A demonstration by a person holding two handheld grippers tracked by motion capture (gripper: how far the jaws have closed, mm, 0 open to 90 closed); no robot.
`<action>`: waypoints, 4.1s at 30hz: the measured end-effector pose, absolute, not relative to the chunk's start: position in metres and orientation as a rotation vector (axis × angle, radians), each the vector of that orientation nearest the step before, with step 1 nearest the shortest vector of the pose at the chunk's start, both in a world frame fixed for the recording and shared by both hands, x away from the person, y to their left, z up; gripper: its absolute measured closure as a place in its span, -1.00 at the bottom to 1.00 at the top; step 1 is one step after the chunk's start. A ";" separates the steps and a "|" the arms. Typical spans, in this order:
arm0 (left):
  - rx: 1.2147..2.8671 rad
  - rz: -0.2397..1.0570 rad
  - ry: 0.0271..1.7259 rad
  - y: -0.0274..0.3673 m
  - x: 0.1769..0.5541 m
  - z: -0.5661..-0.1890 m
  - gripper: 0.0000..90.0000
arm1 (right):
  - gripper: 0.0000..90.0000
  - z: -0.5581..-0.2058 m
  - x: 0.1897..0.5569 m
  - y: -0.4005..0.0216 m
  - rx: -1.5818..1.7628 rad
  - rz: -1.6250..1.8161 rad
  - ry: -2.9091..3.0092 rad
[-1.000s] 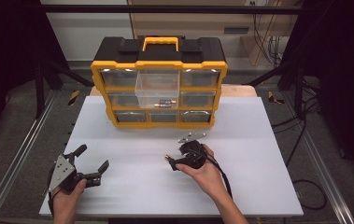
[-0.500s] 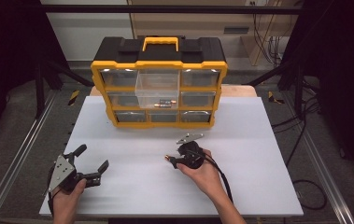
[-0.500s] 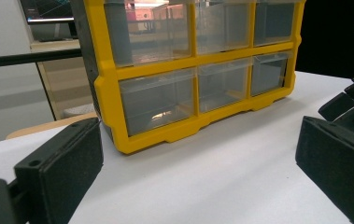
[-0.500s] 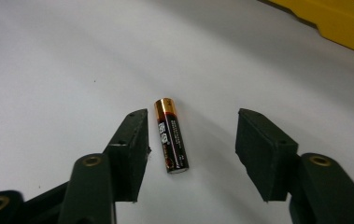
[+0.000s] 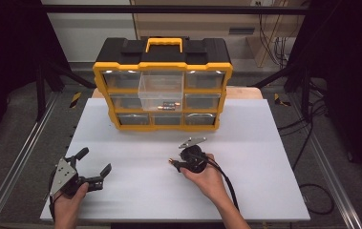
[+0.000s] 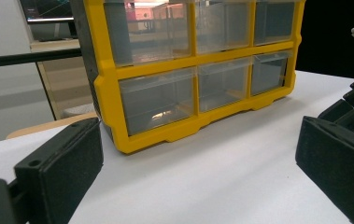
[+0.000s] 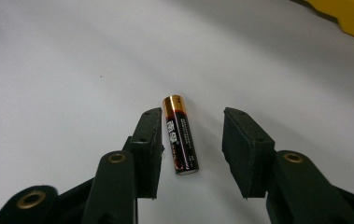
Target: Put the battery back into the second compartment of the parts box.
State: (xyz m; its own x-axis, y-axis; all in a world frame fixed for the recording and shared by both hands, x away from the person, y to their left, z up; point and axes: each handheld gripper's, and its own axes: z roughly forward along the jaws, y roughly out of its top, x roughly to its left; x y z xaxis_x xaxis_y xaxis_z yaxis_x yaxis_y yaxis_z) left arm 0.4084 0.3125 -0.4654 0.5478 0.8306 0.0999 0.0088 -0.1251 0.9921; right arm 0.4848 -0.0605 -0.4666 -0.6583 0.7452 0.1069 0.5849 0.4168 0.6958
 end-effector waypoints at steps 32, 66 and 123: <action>1.558 0.829 0.738 0.311 0.409 -0.466 -0.99 | 0.60 -0.477 0.484 -0.053 1.123 1.022 2.503; 1.553 0.833 0.741 0.313 0.409 -0.465 -0.99 | 0.71 -0.465 0.487 -0.070 1.129 1.066 2.400; 1.554 0.836 0.745 0.313 0.408 -0.465 -0.99 | 0.71 -0.360 0.484 -0.147 1.142 1.340 2.054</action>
